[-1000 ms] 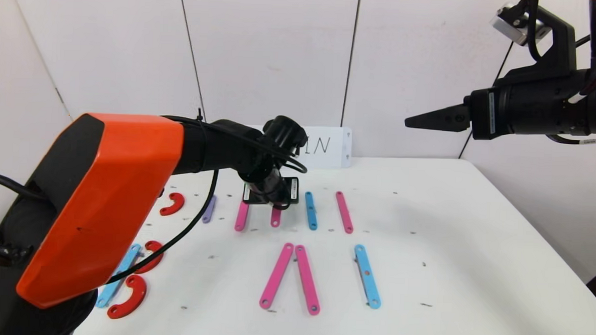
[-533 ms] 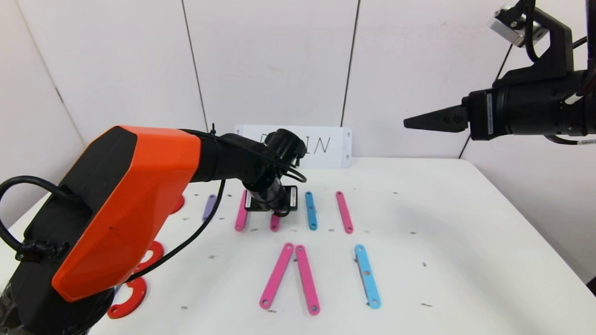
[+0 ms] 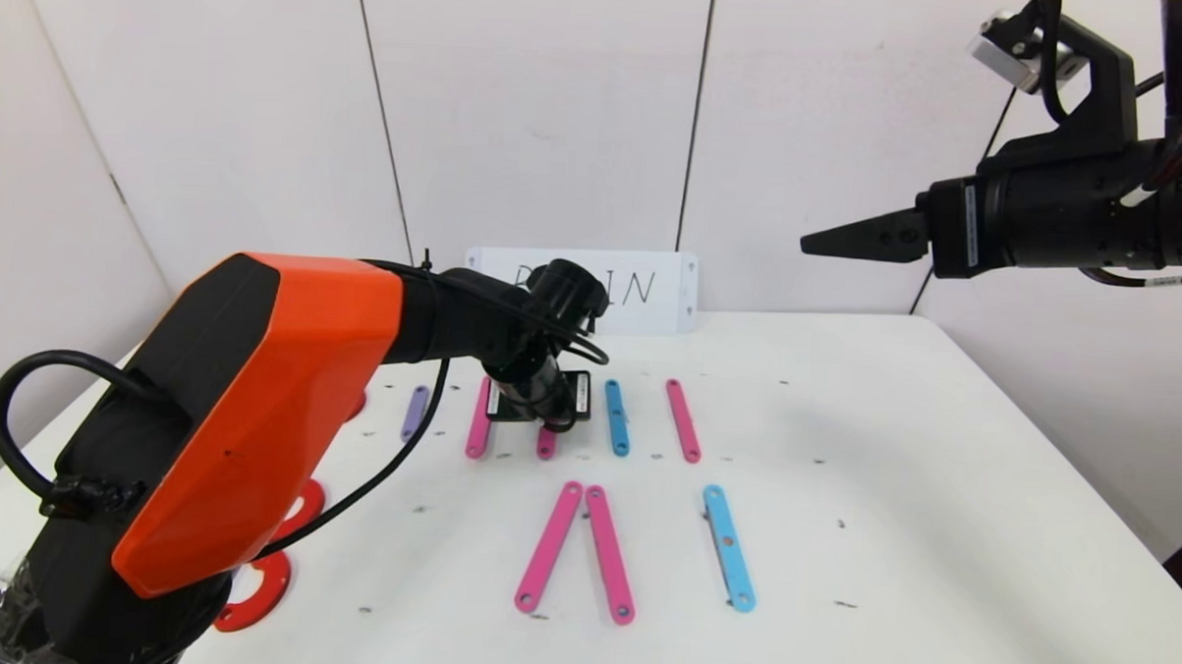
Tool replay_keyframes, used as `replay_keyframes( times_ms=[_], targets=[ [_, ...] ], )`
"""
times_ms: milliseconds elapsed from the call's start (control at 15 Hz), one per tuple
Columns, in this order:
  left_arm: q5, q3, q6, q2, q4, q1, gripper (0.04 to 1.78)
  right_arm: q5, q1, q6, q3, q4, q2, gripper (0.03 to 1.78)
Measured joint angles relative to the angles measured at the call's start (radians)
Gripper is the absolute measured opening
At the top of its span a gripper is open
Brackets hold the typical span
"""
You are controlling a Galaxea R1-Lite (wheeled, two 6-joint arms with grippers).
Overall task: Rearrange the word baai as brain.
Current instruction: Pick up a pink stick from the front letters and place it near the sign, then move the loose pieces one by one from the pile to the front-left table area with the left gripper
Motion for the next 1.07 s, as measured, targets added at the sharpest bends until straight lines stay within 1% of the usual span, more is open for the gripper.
replay_keyframes(
  times_ms=[133,267,400,467,600,667,1067],
  targets=[
    [0.0,0.0,0.0,-0.001,0.0,0.0,0.91,0.0,0.0,0.0,0.0,0.0,0.0,1.74],
    [0.0,-0.001,-0.003,-0.008,0.0,0.0,1.27,0.0,0.0,0.0,0.0,0.0,0.0,1.74],
    [0.0,-0.001,-0.003,-0.031,0.001,0.0,1.53,0.0,0.0,0.0,0.0,0.0,0.0,1.74],
    [0.0,-0.001,-0.001,-0.051,0.003,0.0,1.62,0.0,0.0,0.0,0.0,0.0,0.0,1.74],
    [0.0,-0.001,0.006,-0.104,0.012,0.001,1.73,0.0,0.0,0.0,0.0,0.0,-0.001,1.74],
    [0.0,0.0,0.01,-0.135,0.017,0.001,1.74,0.0,-0.001,0.0,-0.001,0.0,-0.002,1.74],
    [0.001,0.009,0.08,-0.332,0.13,0.002,1.75,0.0,-0.005,0.0,-0.001,-0.002,-0.003,1.74]
  ],
)
